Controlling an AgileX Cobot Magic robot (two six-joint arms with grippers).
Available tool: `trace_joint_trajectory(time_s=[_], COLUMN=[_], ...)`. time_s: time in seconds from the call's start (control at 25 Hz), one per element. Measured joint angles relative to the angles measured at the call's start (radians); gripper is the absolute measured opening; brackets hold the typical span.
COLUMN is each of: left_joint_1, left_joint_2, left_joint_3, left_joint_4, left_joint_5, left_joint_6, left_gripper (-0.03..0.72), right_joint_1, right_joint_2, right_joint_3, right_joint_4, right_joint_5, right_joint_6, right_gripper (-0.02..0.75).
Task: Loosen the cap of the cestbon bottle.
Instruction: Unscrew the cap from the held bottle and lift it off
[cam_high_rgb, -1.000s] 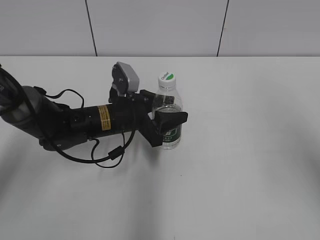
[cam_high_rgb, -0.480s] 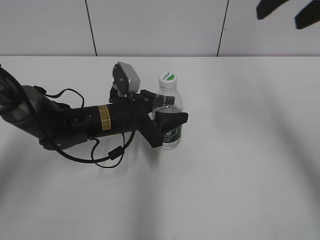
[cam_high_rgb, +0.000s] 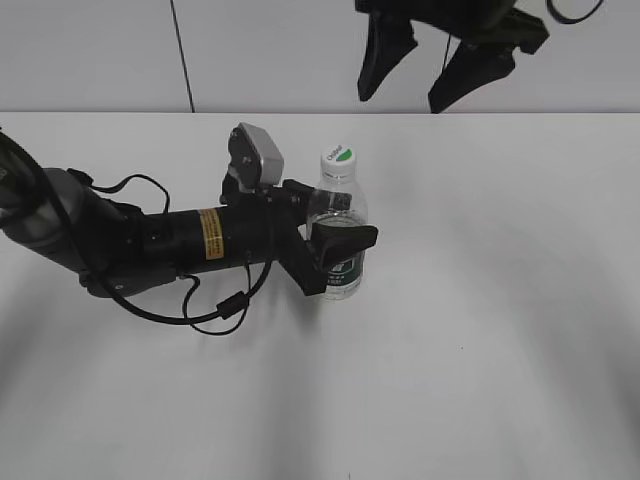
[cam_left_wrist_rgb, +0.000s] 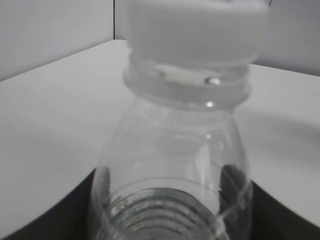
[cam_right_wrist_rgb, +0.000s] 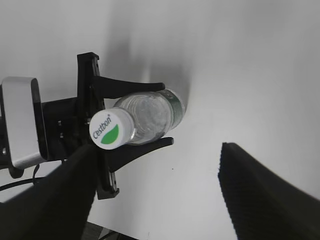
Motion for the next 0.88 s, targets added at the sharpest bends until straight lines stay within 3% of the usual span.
trace_joint_trajectory(time_s=[0.36,0.88], left_joint_1=[0.000,0.000], left_joint_2=[-0.001,-0.001], left_joint_3=[0.000,0.000], left_joint_4=[0.001,0.001], left_joint_5=[0.004,0.004], left_joint_6=[0.000,0.000], left_gripper=[0.405,0.405], right_joint_1=[0.083,0.095], right_joint_2=[0.102,0.158], right_joint_3=[-0.078,-0.084], right_joint_4=[0.004,-0.001], right_joint_5=[0.003,0.004], right_joint_6=[0.043,0.085], right_gripper=[0.582,0.582])
